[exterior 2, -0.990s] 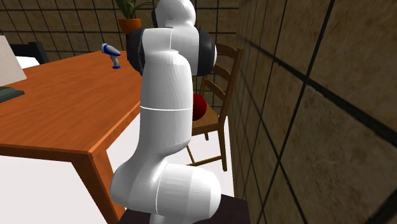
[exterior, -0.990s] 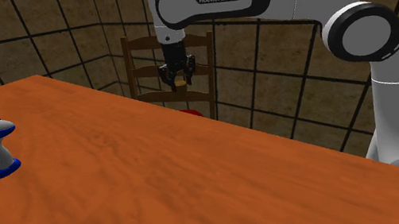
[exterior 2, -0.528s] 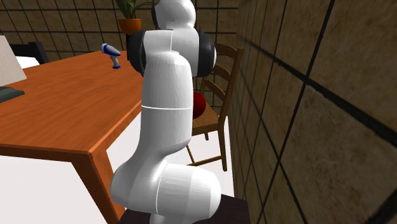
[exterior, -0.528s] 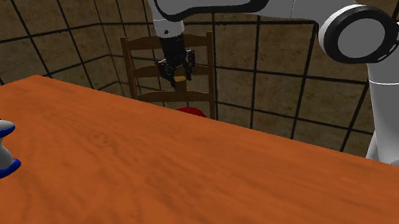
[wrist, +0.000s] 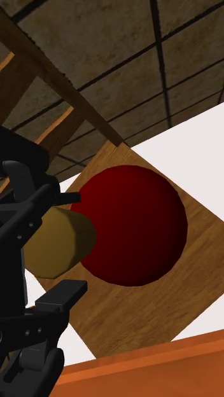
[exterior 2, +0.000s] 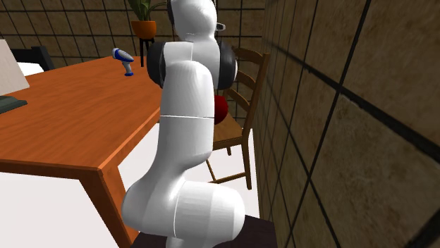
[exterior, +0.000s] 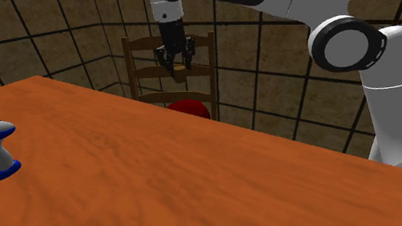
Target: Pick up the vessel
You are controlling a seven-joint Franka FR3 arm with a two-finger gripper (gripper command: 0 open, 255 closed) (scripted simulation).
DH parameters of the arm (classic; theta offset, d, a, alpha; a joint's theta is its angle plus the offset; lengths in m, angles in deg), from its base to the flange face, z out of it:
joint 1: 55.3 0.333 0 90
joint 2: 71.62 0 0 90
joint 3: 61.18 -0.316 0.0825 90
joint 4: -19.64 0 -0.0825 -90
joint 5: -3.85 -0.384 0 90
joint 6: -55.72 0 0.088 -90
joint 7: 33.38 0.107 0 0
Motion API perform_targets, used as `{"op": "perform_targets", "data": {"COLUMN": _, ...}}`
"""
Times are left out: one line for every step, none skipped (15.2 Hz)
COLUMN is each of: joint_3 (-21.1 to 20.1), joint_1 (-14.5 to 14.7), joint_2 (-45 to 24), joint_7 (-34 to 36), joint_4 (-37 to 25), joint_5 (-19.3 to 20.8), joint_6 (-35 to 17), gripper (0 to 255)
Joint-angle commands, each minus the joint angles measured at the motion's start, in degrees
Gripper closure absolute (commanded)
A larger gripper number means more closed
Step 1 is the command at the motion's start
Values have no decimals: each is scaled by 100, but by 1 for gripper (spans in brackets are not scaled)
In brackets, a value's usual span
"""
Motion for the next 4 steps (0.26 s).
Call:
{"op": "perform_targets", "data": {"joint_3": 11, "joint_1": 65, "joint_2": -201, "joint_7": -24, "joint_4": -522, "joint_5": 48, "joint_6": 295, "gripper": 255}}
{"op": "perform_targets", "data": {"joint_3": 21, "joint_1": 112, "joint_2": -354, "joint_7": -42, "joint_4": -865, "joint_5": 80, "joint_6": 484, "gripper": 255}}
{"op": "perform_targets", "data": {"joint_3": 25, "joint_1": 121, "joint_2": -382, "joint_7": -46, "joint_4": -925, "joint_5": 85, "joint_6": 516, "gripper": 255}}
{"op": "perform_targets", "data": {"joint_3": 25, "joint_1": 120, "joint_2": -377, "joint_7": -45, "joint_4": -917, "joint_5": 84, "joint_6": 512, "gripper": 255}}
